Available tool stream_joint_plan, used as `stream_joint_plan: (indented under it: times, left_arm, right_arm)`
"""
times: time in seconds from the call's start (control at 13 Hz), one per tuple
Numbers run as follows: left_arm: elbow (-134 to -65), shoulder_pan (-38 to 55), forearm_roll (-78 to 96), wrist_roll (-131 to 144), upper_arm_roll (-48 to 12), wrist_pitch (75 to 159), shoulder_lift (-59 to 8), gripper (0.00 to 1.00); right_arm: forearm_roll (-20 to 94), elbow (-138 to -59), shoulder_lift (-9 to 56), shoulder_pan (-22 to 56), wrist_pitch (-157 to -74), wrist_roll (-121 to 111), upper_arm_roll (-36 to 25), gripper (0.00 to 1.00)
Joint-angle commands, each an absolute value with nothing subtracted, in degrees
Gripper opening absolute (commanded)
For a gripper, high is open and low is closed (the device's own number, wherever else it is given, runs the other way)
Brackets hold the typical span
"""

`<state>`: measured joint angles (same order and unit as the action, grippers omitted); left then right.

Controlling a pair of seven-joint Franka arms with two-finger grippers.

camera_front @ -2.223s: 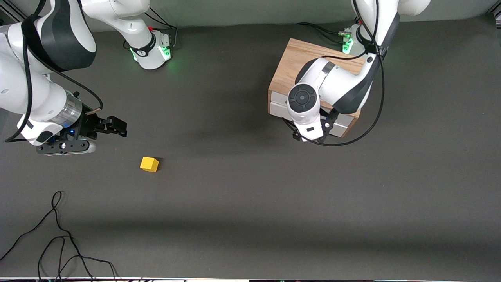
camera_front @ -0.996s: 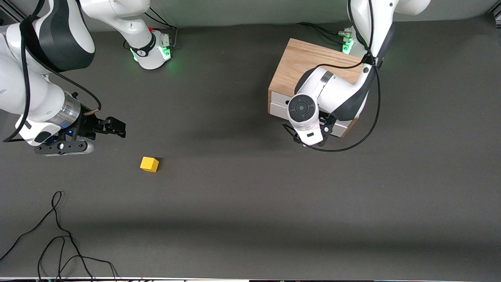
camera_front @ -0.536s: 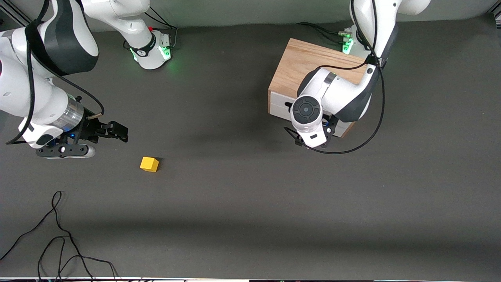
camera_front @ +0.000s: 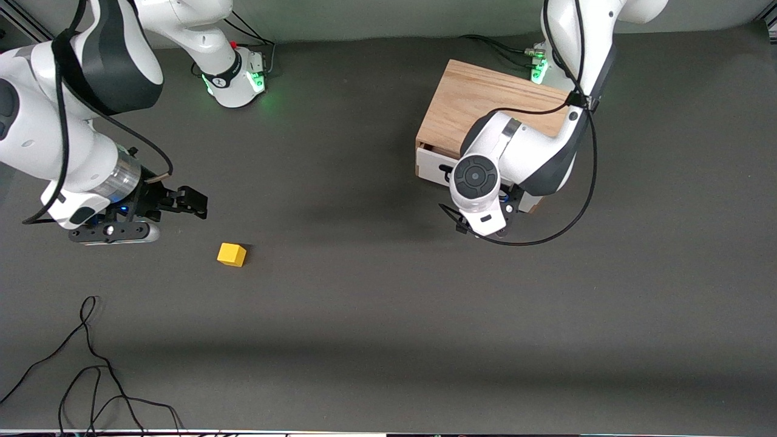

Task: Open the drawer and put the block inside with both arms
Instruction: 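Pull the drawer open with the left gripper while the right gripper reaches the cube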

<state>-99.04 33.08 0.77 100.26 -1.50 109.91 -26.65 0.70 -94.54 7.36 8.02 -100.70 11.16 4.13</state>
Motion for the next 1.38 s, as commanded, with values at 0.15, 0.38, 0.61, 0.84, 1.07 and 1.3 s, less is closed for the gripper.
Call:
stream_joint_plan:
  times: [0.15,0.38,0.61,0.84,1.07,1.3]
  left_arm:
    - [-93.0,32.3,1.2,100.8,-1.6,111.1,-30.5,1.00]
    - [-90.8,32.0,1.2,100.7,-1.6,111.4,-31.9,1.00]
    - [-87.5,31.7,1.3,100.7,-1.6,111.4,-33.9,1.00]
    - [-85.8,31.7,1.3,100.7,-1.6,111.4,-35.2,1.00]
    - [-84.3,31.7,1.3,100.6,-1.7,111.4,-36.0,1.00]
    - [-81.4,31.6,1.3,100.6,-1.6,111.4,-37.4,1.00]
  right_arm:
    - [0.5,-93.7,8.0,8.5,-101.1,12.7,3.9,1.00]
    - [0.6,-94.2,8.3,8.5,-102.0,12.7,3.9,1.00]
    - [0.5,-96.1,7.9,8.5,-102.1,12.7,3.3,1.00]
    - [0.6,-102.5,6.6,8.3,-109.7,11.8,1.1,1.00]
    - [0.7,-102.7,6.7,8.2,-109.3,11.8,0.6,1.00]
    - [3.0,-104.1,8.5,8.3,-111.1,12.9,0.2,1.00]
